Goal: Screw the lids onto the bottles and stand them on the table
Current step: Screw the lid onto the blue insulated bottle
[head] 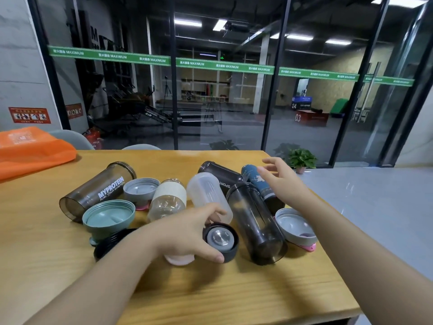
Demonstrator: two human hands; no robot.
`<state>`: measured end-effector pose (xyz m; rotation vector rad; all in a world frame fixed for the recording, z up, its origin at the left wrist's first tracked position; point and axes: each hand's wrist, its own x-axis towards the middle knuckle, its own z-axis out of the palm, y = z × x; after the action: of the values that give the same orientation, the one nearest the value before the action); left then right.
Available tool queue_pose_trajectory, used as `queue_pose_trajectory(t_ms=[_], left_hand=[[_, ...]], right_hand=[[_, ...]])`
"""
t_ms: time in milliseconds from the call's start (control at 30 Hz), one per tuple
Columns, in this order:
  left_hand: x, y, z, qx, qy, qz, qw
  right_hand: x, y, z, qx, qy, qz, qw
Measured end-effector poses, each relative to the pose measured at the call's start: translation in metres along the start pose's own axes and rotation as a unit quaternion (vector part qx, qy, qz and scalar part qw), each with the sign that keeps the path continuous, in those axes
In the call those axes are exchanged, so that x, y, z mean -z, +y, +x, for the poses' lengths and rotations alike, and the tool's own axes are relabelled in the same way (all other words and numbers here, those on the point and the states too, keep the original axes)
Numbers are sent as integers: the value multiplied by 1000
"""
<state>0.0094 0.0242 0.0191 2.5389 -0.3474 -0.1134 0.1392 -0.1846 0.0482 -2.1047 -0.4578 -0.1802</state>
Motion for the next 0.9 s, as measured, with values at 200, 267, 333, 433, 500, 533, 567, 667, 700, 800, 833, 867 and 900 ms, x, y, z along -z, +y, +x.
queue_pose_trajectory(t_ms=[200,267,333,433,500,533,567,667,700,800,833,867,900], left_hand=[[24,-2,12,-15,169,-180,969],[21,-2,28,-1,238,-230,944],[16,-4,45,16,292,-245,924],[14,-4,63,18,345,-277,897],[16,-6,68,11,367,-305,879],[16,-7,68,8,374,-321,870],[16,-10,68,7,380,-342,860],[16,-18,65,14,386,-378,842],[15,-19,61,12,385,-381,840],[13,-16,57,-3,398,-391,830],[11,-15,55,-10,401,-397,825],[10,-14,55,-14,403,-401,822],[9,-13,55,-16,404,-402,821]], right_hand=[[-2,13,21,-29,22,-15,999],[-4,15,31,-50,26,-47,997],[-7,16,41,-78,14,-79,994],[-11,21,56,-130,-16,-121,984],[-13,23,66,-165,-43,-157,973],[-14,24,69,-181,-58,-173,966],[-15,25,73,-197,-72,-186,960],[-19,29,85,-237,-117,-196,944],[-18,30,86,-245,-129,-199,940],[-19,34,93,-268,-156,-214,926],[-19,35,95,-276,-165,-211,923],[-20,36,96,-283,-171,-204,921],[-21,36,96,-289,-173,-197,921]])
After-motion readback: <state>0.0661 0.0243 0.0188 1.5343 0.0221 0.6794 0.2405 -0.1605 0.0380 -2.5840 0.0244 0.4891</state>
